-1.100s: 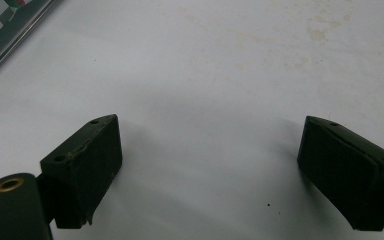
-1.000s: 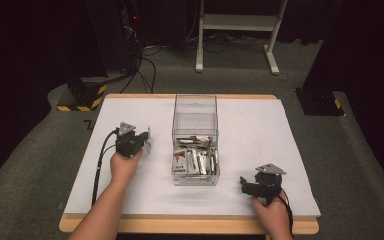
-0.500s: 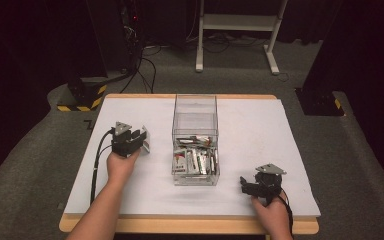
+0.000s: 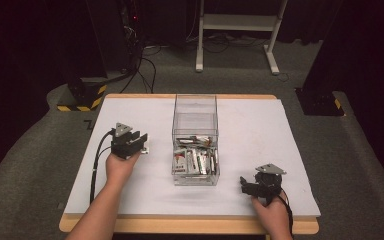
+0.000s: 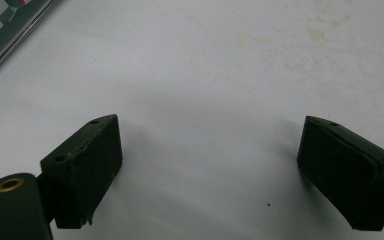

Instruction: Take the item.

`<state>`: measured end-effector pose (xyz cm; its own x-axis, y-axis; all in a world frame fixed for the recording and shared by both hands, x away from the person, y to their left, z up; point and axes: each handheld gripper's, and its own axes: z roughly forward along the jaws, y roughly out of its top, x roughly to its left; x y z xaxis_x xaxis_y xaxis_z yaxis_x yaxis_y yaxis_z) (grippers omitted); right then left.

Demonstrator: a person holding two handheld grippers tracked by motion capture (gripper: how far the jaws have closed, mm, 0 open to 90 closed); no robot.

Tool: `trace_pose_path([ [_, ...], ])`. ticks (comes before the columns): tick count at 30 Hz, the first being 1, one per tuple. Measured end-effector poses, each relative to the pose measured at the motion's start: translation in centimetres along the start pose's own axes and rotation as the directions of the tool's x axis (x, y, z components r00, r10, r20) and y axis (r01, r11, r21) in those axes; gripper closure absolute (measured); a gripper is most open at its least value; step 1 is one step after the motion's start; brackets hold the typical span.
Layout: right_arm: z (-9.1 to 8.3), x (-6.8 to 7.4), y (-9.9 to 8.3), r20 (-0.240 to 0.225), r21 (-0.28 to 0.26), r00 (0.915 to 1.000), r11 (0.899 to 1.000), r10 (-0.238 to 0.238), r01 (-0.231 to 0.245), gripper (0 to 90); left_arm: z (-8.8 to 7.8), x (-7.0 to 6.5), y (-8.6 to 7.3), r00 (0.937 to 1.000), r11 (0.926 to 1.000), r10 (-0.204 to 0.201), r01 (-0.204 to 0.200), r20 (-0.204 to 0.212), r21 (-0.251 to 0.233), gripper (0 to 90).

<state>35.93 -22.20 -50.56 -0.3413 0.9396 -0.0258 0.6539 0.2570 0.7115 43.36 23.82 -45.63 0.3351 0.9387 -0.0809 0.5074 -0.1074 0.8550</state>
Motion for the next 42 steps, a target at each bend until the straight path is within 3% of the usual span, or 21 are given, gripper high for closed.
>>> trace_pose_path([
  [19,0.0,0.0,0.0,-0.001,0.000,1.0000,1.000,0.000,0.000,10.9,-2.3,0.0,-1.6,0.9998,0.9996,-0.015,0.015,0.015,0.024,52.1],
  [28,0.0,0.0,0.0,-0.001,0.000,1.0000,1.000,0.000,0.000,10.8,-3.6,-0.5,-2.5,0.9982,0.9994,-0.004,0.002,0.060,0.035,49.1],
  [31,0.0,0.0,0.0,-0.001,0.000,1.0000,1.000,0.000,0.000,10.8,-4.2,-0.9,-3.2,0.9972,0.9987,0.020,-0.023,0.072,0.046,48.1],
  [42,0.0,0.0,0.0,0.000,0.002,1.0000,1.000,-0.002,0.002,10.9,-5.3,-0.8,-5.5,0.9951,0.9954,0.040,-0.048,0.090,0.083,43.3],
])
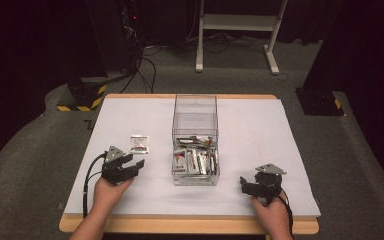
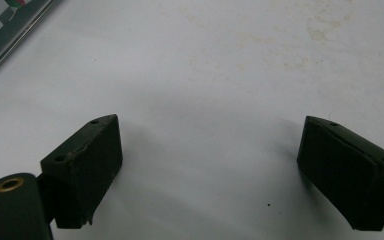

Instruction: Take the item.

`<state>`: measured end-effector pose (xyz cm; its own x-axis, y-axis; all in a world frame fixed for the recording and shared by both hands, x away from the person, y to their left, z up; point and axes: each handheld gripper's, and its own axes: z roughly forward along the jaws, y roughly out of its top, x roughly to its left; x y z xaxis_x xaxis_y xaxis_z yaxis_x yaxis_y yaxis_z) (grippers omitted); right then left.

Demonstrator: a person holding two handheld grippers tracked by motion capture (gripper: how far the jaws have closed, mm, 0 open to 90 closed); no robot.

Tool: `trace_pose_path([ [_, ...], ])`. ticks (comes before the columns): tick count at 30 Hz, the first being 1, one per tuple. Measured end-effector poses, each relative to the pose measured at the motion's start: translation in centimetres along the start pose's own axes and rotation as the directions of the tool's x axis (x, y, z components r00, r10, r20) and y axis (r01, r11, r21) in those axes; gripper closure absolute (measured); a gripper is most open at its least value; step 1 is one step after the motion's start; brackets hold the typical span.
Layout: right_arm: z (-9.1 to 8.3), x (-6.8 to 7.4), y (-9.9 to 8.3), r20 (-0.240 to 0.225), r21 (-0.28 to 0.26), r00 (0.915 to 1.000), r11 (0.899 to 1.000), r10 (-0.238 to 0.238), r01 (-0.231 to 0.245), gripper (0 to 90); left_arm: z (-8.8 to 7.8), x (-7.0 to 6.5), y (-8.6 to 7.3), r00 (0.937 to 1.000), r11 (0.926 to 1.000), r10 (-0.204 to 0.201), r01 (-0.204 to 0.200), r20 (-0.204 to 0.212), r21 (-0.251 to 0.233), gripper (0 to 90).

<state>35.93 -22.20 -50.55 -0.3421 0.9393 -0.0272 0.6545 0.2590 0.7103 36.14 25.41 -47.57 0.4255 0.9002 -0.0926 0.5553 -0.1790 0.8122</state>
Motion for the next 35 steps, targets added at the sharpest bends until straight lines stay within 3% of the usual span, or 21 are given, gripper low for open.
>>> trace_pose_path([
  [7,0.0,0.0,0.0,0.002,0.000,1.0000,1.000,-0.001,0.001,11.0,-0.4,0.2,-2.4,0.9998,0.9985,0.006,-0.007,0.018,0.055,40.8],
  [14,0.0,0.1,0.0,0.003,0.000,1.0000,1.000,0.001,-0.001,11.1,-1.0,-0.4,-4.6,0.9936,0.9884,0.113,-0.112,-0.004,0.103,40.5],
  [15,0.0,0.1,0.0,0.003,0.000,1.0000,1.000,0.001,-0.001,11.1,-1.1,-0.4,-4.8,0.9930,0.9889,0.118,-0.117,-0.004,0.092,39.6],
  [18,0.0,0.1,0.0,0.003,-0.003,1.0000,1.000,-0.001,0.001,11.4,-1.1,-0.3,-4.8,0.9937,0.9893,0.110,-0.112,0.021,0.093,34.8],
  [21,0.0,0.1,0.0,0.004,-0.004,1.0000,1.000,-0.002,0.002,11.5,-1.1,-0.5,-4.9,0.9919,0.9874,0.126,-0.127,0.009,0.095,34.4],
  [35,-0.1,0.1,-0.1,-0.001,-0.008,1.0000,1.000,-0.006,0.006,13.1,-1.1,-0.5,-4.9,0.9923,0.9881,0.123,-0.124,0.010,0.091,34.5],
])
